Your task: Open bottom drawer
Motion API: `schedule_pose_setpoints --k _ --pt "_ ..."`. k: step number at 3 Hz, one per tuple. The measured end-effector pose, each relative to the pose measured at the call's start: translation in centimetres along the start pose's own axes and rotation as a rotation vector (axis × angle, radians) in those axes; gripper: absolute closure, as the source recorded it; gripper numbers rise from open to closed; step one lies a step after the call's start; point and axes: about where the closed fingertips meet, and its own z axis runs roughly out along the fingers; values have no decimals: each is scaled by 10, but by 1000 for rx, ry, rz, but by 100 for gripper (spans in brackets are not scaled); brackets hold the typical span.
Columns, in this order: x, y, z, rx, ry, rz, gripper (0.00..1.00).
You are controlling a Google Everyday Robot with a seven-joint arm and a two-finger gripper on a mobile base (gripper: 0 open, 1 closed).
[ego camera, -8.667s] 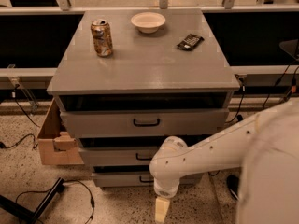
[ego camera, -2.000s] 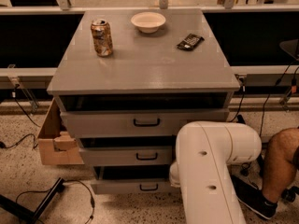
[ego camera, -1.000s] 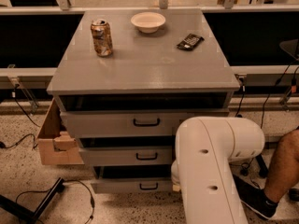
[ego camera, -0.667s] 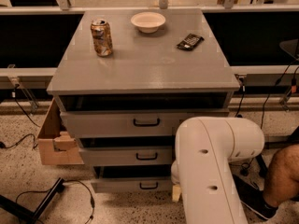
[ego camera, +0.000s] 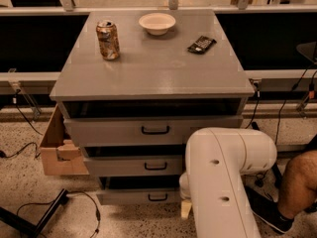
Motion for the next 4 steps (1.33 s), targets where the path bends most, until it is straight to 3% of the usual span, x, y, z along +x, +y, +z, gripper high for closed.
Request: schedule_pose_setpoints --k 1,2,3,4 --pt "7 33 20 -89 20 12 18" --pt "21 56 9 -130 56 21 41" --pt "22 59 3 -134 59 23 69" --pt "22 58 2 -134 59 23 56"
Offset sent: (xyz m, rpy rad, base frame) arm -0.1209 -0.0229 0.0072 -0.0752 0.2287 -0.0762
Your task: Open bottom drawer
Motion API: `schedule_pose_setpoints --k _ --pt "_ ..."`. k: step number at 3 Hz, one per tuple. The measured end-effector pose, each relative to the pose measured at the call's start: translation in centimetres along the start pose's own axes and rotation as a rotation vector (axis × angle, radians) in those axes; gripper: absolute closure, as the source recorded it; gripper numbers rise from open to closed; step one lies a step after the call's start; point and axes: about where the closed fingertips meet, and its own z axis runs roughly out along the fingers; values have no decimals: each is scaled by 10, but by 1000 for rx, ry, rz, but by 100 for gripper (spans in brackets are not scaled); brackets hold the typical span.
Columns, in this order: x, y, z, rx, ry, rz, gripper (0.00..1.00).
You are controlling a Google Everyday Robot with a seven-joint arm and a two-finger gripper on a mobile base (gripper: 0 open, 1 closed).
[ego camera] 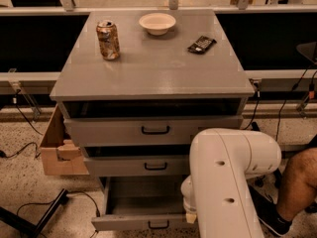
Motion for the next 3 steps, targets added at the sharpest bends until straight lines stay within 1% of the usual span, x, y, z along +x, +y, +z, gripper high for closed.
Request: schedule_pose_setpoints --k 1,2,3 --pt "1 1 1 -3 1 0 31" --pt "1 2 -2 -3 1 0 9" --pt "1 3 -1 -4 1 0 0"
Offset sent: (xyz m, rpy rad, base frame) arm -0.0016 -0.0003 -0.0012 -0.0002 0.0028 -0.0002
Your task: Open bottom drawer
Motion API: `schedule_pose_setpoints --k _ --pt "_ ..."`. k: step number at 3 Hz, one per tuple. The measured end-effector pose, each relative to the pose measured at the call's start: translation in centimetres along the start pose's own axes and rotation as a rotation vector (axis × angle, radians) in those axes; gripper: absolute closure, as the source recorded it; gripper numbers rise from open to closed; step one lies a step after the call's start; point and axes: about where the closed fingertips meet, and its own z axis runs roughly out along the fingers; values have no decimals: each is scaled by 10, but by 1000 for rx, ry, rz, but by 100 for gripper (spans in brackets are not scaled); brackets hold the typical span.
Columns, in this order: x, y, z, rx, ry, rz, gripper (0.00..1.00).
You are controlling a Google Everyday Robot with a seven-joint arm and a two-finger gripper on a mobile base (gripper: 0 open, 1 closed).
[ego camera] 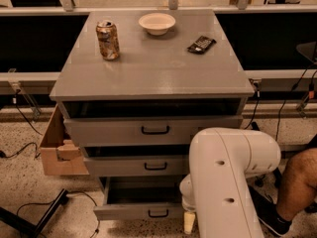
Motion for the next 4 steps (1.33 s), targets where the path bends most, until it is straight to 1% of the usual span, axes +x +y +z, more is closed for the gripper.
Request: schedule_pose_setpoints --k 1,2,3,4 --pt "0 0 0 0 0 0 0" --pt "0 2 7 -23 -17 5 0" --pt "3 32 27 -153 -51 34 18" --pt "5 39 27 -180 -56 38 41"
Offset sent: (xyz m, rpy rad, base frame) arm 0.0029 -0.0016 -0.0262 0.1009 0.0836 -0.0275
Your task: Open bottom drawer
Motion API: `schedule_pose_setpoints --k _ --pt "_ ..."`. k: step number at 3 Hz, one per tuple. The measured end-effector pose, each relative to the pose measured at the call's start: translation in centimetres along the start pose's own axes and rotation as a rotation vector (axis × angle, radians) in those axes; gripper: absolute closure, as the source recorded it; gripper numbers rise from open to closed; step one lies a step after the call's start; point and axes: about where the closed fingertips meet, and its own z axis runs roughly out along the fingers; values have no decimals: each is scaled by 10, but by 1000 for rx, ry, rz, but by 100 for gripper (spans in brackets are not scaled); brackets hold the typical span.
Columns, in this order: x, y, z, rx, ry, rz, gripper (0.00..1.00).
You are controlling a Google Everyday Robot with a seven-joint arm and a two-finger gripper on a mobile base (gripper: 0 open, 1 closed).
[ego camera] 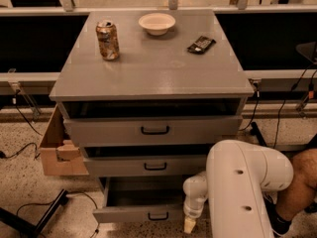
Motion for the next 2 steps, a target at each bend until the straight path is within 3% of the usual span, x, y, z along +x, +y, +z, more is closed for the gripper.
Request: schedule_pose_setpoints --k 1,2 --pt "0 0 -2 0 0 0 64" --pt "3 19 -12 -22 34 0 88"
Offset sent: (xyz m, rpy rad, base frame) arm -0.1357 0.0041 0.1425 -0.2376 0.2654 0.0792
